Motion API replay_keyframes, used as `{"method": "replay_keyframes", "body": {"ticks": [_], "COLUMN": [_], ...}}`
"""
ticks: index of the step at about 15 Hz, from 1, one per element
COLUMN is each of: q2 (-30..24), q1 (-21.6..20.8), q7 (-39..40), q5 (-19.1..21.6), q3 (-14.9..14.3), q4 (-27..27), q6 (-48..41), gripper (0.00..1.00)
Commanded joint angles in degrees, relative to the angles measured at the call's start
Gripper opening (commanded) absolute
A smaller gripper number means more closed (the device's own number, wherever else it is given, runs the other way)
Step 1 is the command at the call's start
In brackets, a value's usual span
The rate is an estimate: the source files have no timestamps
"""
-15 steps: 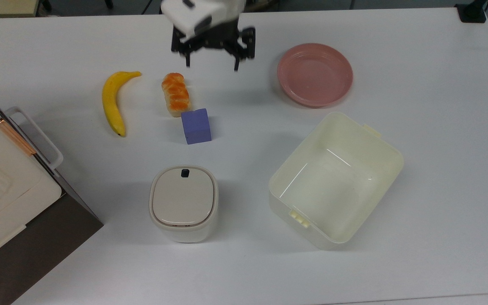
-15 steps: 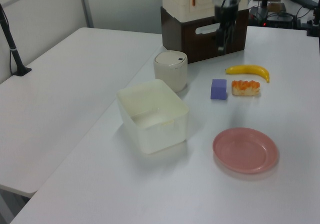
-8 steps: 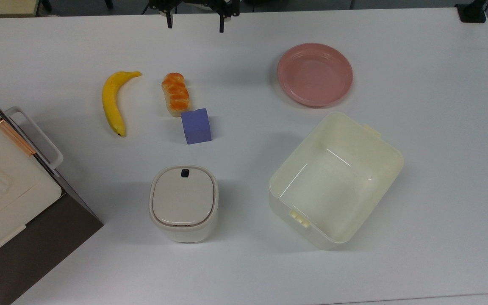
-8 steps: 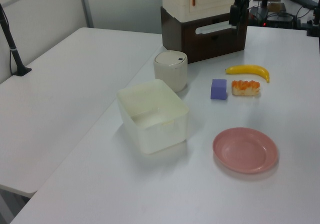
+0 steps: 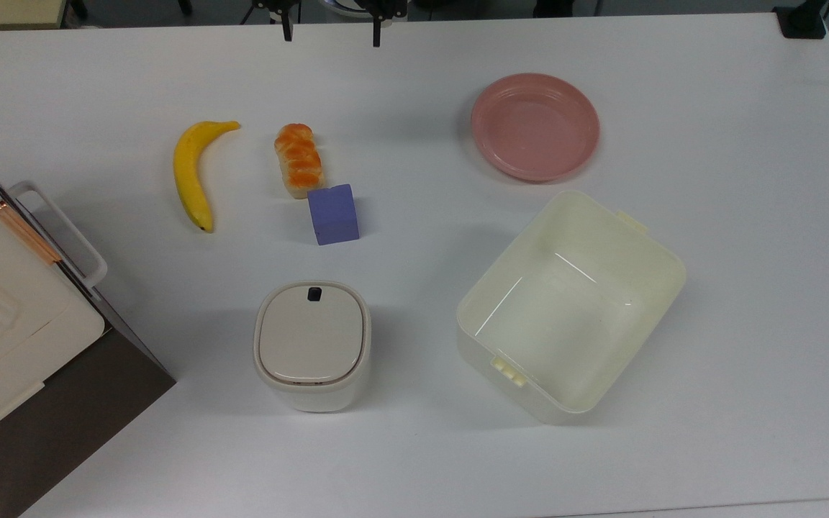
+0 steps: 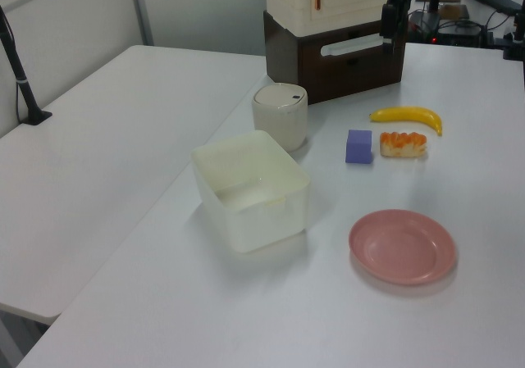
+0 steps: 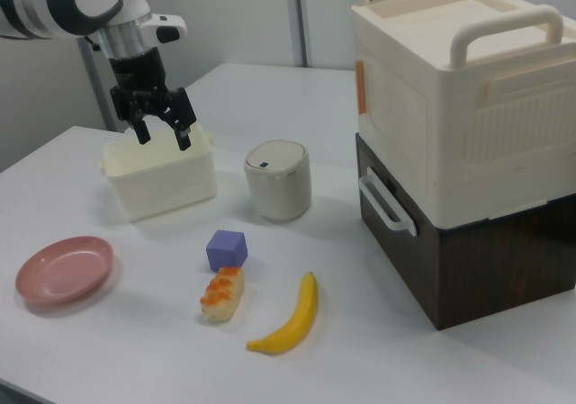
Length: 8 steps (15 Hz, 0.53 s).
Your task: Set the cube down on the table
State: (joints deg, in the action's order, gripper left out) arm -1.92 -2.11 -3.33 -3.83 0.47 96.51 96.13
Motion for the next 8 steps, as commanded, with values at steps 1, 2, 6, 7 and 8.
{"method": "replay_keyframes", "body": {"ticks": [1, 2, 6, 7, 8], "q2": [-0.1, 0.3, 0.7, 0.7, 0.7], "q1": [0.4, 0.4, 0.6, 0.6, 0.6], "q7": [1.2, 1.1, 0.6, 0.6, 0.7], "q5": [0.8, 0.9, 1.0, 1.0, 1.0], "q3": [0.4, 0.4, 0.4, 0.4, 0.4], "q4": [1.0, 0.4, 0.3, 0.3, 0.3], "q6": [-0.4, 0.5, 0.6, 0.6, 0.6], "gripper": [1.0, 1.0, 1.0, 1.0, 1.0]}}
